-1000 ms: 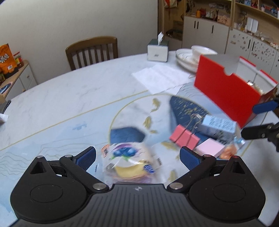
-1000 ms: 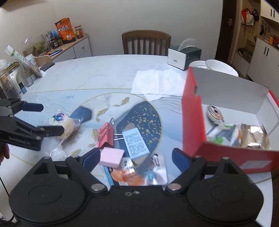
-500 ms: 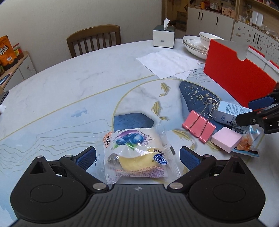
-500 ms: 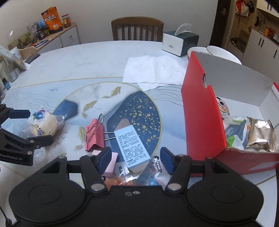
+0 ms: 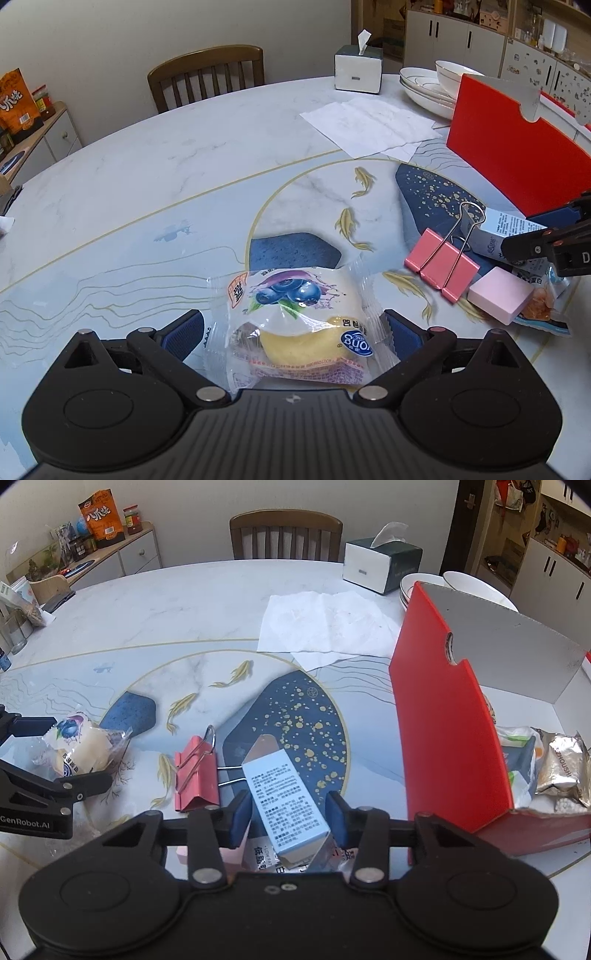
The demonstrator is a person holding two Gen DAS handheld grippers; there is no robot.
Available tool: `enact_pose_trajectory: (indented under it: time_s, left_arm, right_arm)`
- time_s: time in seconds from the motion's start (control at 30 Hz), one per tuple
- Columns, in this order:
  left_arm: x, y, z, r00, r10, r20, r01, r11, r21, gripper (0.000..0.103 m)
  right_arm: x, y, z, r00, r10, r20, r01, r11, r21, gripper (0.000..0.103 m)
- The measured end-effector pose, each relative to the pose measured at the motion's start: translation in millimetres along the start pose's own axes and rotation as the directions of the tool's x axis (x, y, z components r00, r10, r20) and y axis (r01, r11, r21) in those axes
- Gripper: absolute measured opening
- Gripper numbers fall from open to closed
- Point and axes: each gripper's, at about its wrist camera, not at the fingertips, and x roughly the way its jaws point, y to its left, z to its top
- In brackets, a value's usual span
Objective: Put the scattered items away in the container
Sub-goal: 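Grasp the small white box with the right tool while the left tool grasps the bread bun bag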
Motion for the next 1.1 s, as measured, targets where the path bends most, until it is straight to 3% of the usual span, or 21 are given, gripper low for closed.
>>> enact_pose_trajectory:
  time_s: [0.27,0.5,0.6,1.1]
  left_arm:
    - [-3,0,2,1.0,-0.001,0.003,0.001,1.0,-0.016,0.091]
    - [-9,-3,5,1.0,0.008,0.01,-0.008,1.0,-0.022,0.07]
    - [-11,-5,6,1.0,0.012,0.01,-0.012,1.0,-0.025,0.066]
    - [-50,-27,25,0.997,-0.011,0.071,0.014,0.999,-0.035,0.065]
  right_arm:
    - [1,2,0,1.0,0.016,-0.007,-0.016,1.0,-0.015,0.036]
    - [-4,2,1,1.0,0.025,0.008,-0.025,1.0,0.001,0.033]
    - [-9,0,2,0.999,0.033,0.017,-0.033,0.999,0.006,0.033]
    - [-48,-15,8,0.994,0.086,0.074,-0.09,0.994,0.061,0.033]
